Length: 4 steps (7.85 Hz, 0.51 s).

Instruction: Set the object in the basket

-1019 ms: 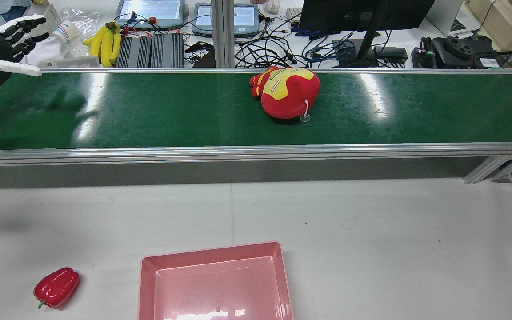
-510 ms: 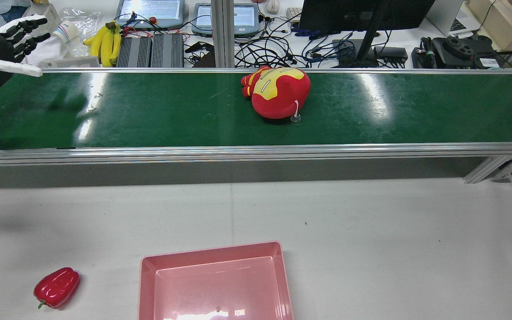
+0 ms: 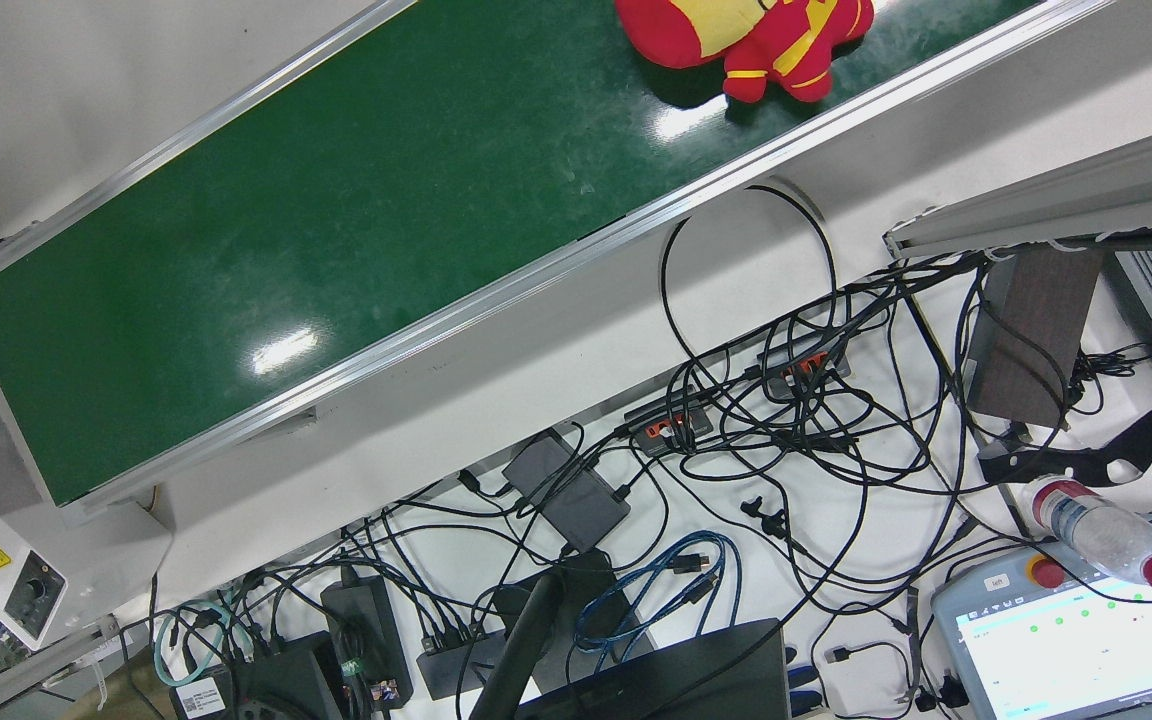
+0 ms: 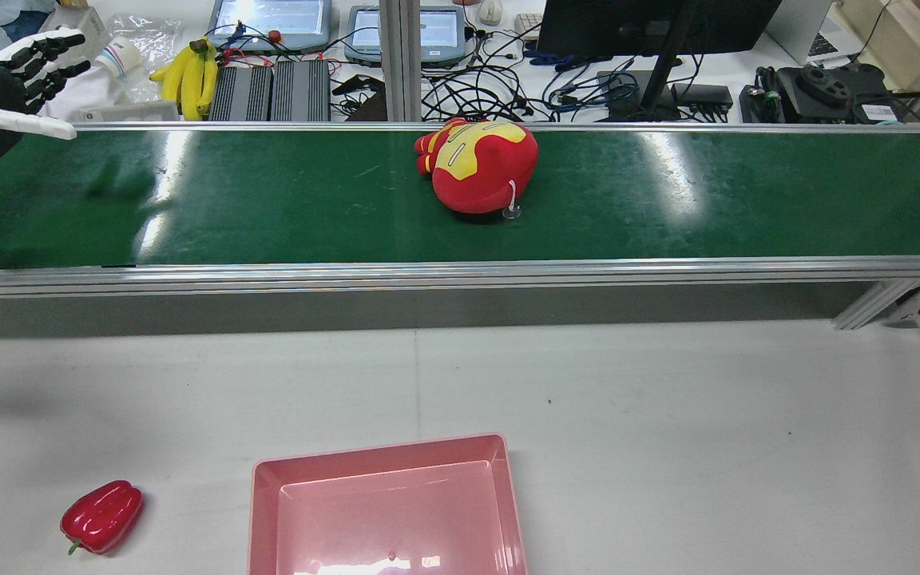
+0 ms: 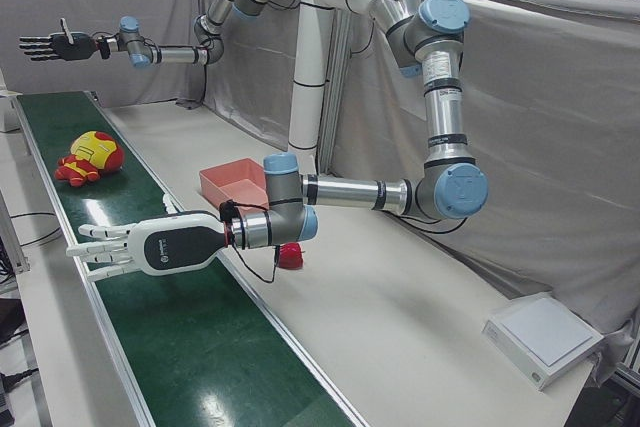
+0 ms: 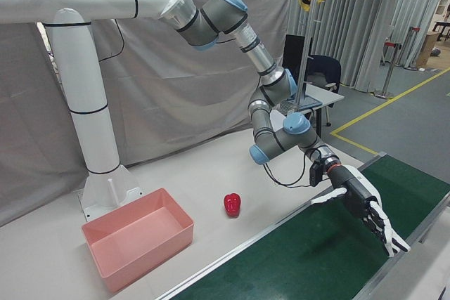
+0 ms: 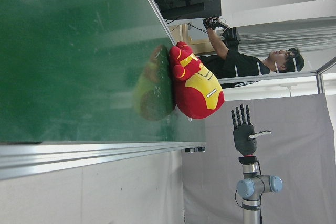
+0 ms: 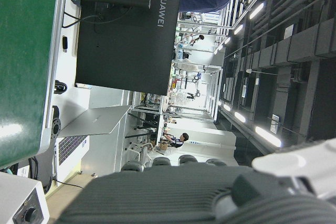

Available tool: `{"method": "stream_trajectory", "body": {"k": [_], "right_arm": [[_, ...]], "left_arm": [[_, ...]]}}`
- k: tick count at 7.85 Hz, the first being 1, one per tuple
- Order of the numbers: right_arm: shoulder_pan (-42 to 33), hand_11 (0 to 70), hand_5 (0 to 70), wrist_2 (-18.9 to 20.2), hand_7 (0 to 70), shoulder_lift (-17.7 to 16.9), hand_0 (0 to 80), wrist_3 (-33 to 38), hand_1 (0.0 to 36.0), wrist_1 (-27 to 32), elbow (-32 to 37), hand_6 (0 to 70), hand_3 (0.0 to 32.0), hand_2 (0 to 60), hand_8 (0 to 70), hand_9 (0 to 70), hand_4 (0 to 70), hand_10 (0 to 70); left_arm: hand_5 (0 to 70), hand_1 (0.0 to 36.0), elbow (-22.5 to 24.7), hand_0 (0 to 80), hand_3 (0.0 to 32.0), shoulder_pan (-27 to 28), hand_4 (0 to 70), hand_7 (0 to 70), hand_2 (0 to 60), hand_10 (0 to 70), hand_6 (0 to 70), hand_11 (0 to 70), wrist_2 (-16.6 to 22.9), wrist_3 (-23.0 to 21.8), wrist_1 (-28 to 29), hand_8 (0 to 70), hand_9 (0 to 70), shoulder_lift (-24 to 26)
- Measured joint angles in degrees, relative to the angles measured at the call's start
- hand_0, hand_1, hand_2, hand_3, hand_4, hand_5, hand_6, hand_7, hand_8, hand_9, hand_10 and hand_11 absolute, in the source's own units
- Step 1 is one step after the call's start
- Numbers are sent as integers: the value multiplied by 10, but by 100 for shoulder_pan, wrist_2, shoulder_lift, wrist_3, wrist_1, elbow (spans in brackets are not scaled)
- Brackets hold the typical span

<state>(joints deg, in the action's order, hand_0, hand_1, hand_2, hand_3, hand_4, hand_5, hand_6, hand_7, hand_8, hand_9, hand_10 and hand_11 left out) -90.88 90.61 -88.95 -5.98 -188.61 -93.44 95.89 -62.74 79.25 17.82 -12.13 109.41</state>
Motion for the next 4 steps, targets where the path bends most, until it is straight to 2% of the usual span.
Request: {"method": "stream_trajectory", "body": {"k": [4], "right_arm": [[2, 0, 0, 0, 0, 0, 0, 0, 0, 0, -1, 0, 0, 0, 0, 0, 0, 0]], "left_arm": [[201, 188, 9, 622, 0, 7, 91, 21, 0, 0, 30, 0, 3, -13, 0, 84, 137, 14]]}}
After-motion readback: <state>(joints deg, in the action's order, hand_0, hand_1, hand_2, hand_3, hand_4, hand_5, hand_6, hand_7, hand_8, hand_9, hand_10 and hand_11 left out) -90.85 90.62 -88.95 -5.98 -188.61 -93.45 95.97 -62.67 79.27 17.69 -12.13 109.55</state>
